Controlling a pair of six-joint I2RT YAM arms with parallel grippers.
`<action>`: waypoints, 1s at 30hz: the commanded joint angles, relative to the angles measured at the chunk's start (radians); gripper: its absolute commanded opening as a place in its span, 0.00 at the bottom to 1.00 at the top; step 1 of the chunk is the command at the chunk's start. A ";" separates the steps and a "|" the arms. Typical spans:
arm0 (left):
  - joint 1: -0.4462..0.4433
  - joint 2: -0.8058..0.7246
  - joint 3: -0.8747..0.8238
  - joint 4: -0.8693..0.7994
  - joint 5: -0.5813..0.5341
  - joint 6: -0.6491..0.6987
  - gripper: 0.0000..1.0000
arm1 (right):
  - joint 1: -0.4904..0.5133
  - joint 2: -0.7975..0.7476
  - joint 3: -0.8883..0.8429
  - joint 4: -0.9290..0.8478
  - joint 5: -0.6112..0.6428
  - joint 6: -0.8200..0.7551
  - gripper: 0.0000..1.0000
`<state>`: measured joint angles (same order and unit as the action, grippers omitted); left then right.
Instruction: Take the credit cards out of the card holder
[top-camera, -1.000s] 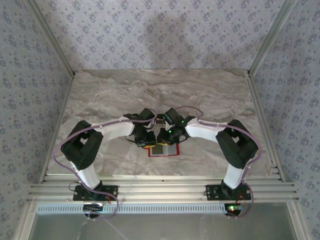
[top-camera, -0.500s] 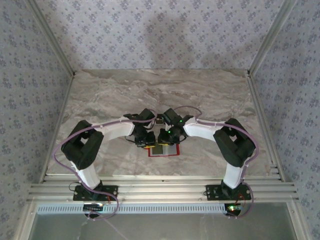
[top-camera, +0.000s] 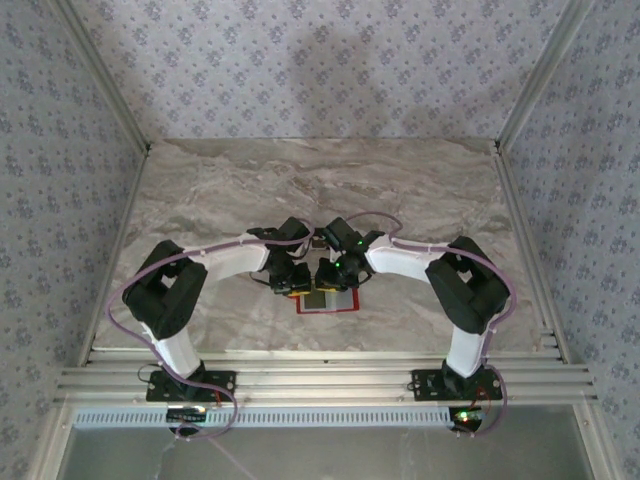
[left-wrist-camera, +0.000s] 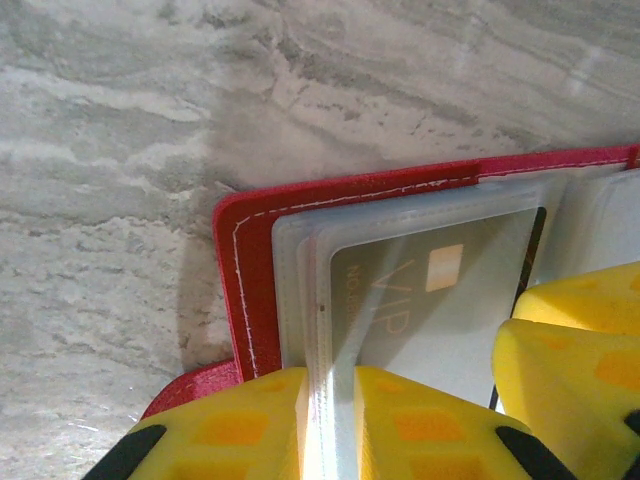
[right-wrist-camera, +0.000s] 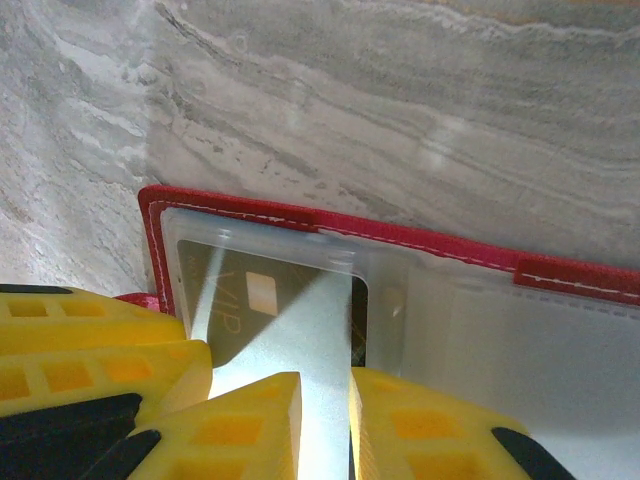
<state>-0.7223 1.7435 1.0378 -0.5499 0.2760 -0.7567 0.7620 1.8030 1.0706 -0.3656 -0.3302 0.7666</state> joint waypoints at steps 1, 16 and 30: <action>-0.005 0.021 -0.002 -0.035 -0.006 0.015 0.20 | 0.008 0.024 0.022 -0.021 0.011 -0.013 0.23; -0.006 0.017 0.018 -0.056 -0.009 0.022 0.21 | 0.017 -0.002 0.053 -0.126 0.112 -0.053 0.26; -0.009 -0.007 0.077 -0.100 -0.021 0.030 0.21 | -0.019 -0.110 0.005 -0.099 0.071 -0.047 0.26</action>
<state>-0.7223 1.7493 1.0695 -0.6033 0.2695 -0.7422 0.7574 1.7248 1.1000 -0.4629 -0.2440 0.7246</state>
